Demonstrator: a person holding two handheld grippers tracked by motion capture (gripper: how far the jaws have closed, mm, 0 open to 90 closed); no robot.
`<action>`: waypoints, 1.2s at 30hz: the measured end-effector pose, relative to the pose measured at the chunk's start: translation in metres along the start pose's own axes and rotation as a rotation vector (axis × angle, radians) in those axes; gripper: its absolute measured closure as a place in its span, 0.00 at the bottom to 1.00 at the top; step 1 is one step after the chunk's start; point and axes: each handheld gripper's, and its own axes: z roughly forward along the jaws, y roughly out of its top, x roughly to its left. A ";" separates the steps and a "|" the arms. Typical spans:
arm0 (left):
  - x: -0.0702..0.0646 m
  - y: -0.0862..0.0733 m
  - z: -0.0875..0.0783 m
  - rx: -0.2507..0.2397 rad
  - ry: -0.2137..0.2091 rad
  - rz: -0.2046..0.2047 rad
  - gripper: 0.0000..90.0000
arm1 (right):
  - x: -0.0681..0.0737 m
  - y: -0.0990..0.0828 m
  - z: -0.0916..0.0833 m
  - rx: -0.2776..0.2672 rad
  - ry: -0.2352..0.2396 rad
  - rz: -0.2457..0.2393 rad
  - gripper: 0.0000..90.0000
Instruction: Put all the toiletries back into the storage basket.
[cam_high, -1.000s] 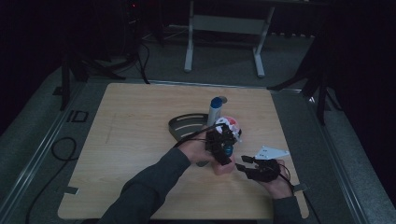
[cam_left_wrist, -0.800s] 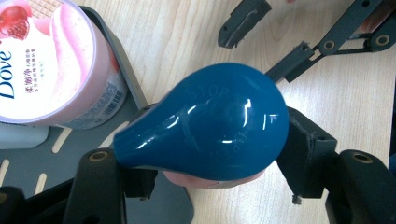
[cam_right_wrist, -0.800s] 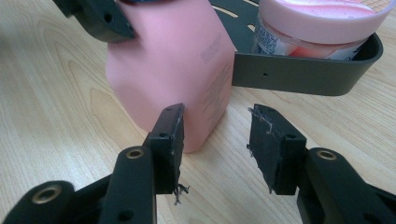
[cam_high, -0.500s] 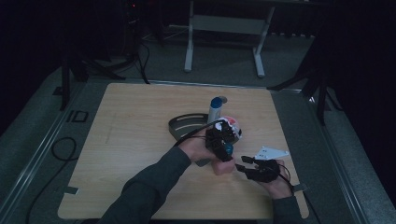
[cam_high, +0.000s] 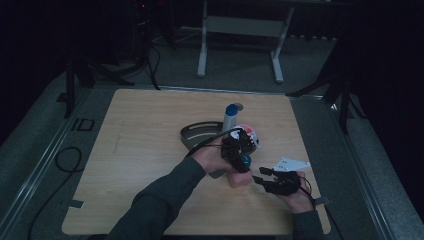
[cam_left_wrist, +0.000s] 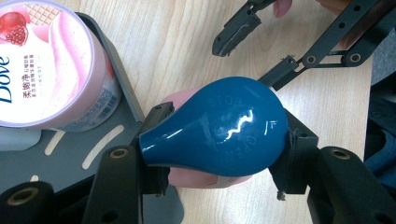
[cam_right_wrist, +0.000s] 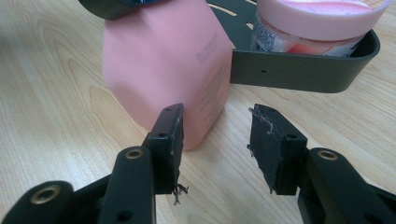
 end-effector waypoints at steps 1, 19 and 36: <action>0.000 0.000 0.000 0.002 0.001 -0.001 0.53 | 0.000 0.000 0.000 0.000 0.000 0.000 0.60; 0.000 -0.002 -0.021 0.007 0.024 0.009 0.53 | -0.002 -0.003 -0.001 0.004 -0.002 0.010 0.60; 0.016 -0.010 -0.046 0.002 0.077 -0.031 0.53 | -0.003 -0.004 0.000 0.008 0.002 0.014 0.60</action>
